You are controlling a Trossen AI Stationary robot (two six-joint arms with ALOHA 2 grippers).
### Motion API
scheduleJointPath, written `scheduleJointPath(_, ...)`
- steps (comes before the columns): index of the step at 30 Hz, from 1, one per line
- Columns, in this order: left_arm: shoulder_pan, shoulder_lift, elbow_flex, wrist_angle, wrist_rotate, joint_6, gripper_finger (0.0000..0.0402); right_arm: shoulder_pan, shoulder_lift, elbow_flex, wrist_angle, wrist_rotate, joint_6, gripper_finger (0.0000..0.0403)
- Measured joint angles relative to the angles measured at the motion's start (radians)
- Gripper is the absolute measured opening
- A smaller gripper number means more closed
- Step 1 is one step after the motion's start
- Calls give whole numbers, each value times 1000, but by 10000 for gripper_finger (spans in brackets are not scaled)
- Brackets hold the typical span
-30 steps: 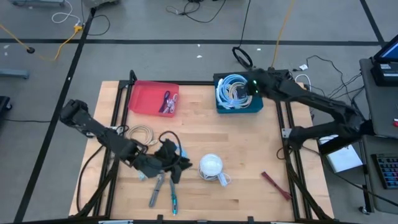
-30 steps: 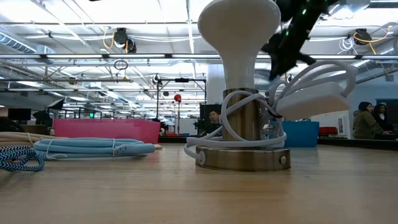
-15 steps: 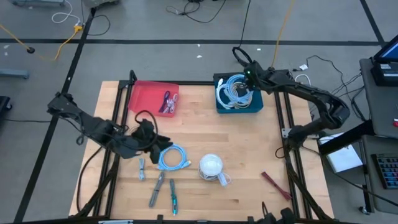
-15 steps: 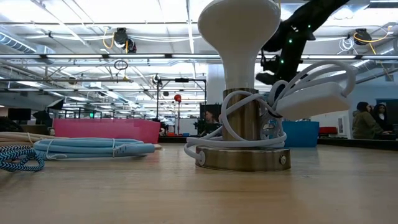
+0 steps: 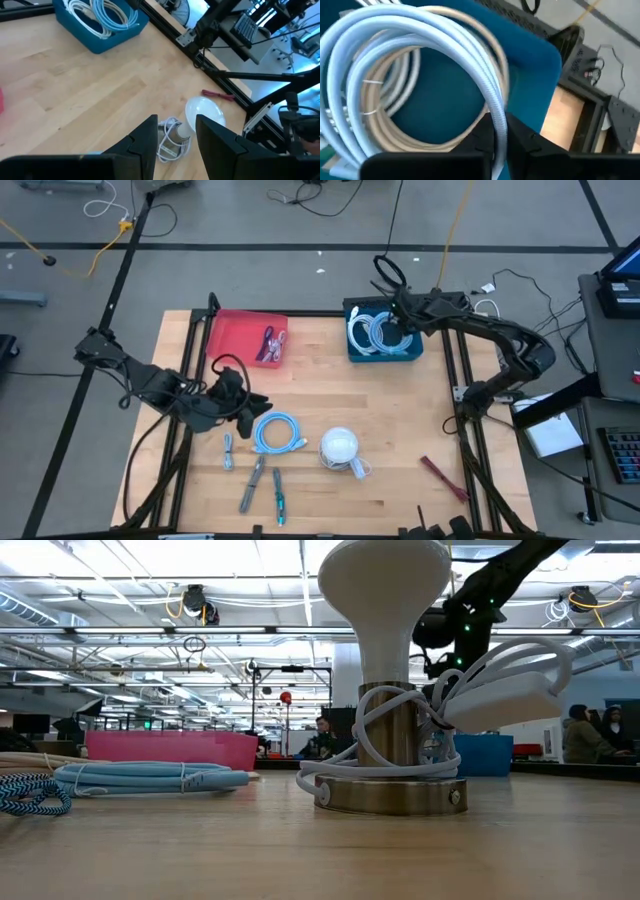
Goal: Pick & Place USB Port
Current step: Put the right light blue USB cable into the blue bin, then put the pink USB cable into the pink bin
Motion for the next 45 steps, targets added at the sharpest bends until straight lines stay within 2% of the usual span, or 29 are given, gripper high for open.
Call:
scheduleJointPath(13,-7,0,0,-22,31,0,136,3,-35,-6,-34,29,71,209)
scheduleJointPath(17,-15,0,0,-22,31,-1,136,3,-87,-3,-34,54,74,246)
scheduleJointPath(22,-15,0,0,-22,30,0,136,3,-182,46,20,35,63,267)
scheduleJointPath(25,-4,0,0,-21,30,8,136,2,-255,89,109,-77,81,271)
scheduleJointPath(31,21,0,0,-18,36,15,136,22,-407,126,290,-510,202,265)
scheduleJointPath(34,22,0,0,-18,52,26,136,83,-491,126,251,-669,213,260)
scheduleJointPath(36,22,0,0,-18,57,34,136,148,-549,126,161,-712,210,258)
scheduleJointPath(40,22,0,0,-20,74,56,136,315,-658,126,-103,-711,220,256)
scheduleJointPath(45,39,0,0,-22,92,68,136,533,-742,125,-271,-708,406,256)
